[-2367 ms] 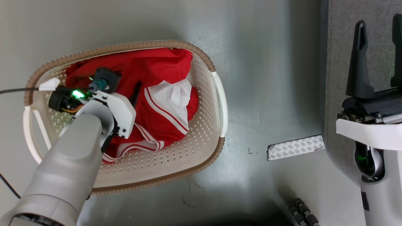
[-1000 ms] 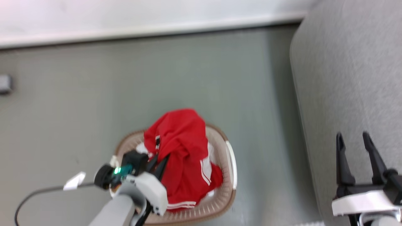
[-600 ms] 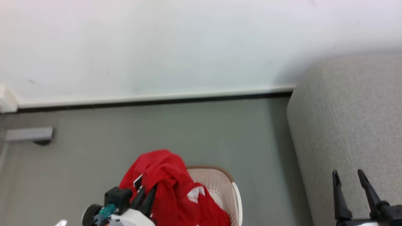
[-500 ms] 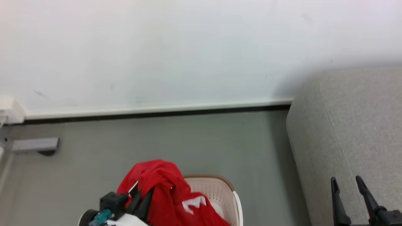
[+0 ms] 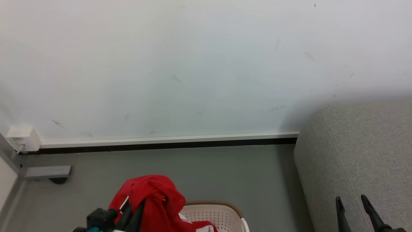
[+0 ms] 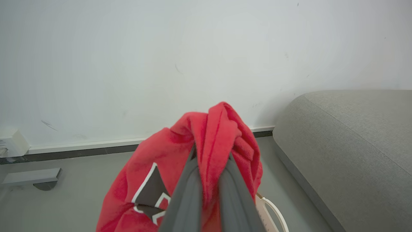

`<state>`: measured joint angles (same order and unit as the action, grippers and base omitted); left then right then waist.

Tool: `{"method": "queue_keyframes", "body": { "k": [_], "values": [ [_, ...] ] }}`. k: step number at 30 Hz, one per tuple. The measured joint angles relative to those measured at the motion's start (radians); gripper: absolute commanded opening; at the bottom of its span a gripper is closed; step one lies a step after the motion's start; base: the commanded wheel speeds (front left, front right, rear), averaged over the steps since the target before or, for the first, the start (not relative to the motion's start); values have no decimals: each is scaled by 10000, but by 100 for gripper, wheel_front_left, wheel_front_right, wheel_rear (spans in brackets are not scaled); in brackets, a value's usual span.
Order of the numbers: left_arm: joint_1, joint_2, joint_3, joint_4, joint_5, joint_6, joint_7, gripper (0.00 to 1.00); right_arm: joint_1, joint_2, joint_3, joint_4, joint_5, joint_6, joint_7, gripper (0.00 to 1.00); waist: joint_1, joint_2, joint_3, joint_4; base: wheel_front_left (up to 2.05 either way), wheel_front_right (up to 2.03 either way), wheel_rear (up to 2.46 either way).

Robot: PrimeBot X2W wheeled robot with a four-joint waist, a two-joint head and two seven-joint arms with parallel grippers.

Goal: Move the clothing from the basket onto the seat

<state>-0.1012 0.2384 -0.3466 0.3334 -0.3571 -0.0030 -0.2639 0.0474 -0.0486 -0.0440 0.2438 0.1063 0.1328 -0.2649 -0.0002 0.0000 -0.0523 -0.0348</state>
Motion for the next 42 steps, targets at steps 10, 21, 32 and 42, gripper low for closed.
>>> {"method": "queue_keyframes", "body": {
  "k": [10,21,32,42],
  "values": [
    [100,65,259,-165,146,-4,0,0,29,0,104,-100,-54,0,0,100,1,0,-24,-5,0,0,0],
    [-227,247,247,-1101,360,33,88,0,-102,-4,700,-470,-127,0,0,100,2,0,62,0,0,0,0],
    [-860,360,-339,-3131,585,-105,1093,0,-941,-274,3511,-978,46,0,0,100,2,0,120,60,0,0,0],
    [-1452,-33,-1162,-3398,744,-414,1496,0,-2391,-965,6560,-857,1126,0,0,100,2,0,145,36,0,0,0]
  ]
}}
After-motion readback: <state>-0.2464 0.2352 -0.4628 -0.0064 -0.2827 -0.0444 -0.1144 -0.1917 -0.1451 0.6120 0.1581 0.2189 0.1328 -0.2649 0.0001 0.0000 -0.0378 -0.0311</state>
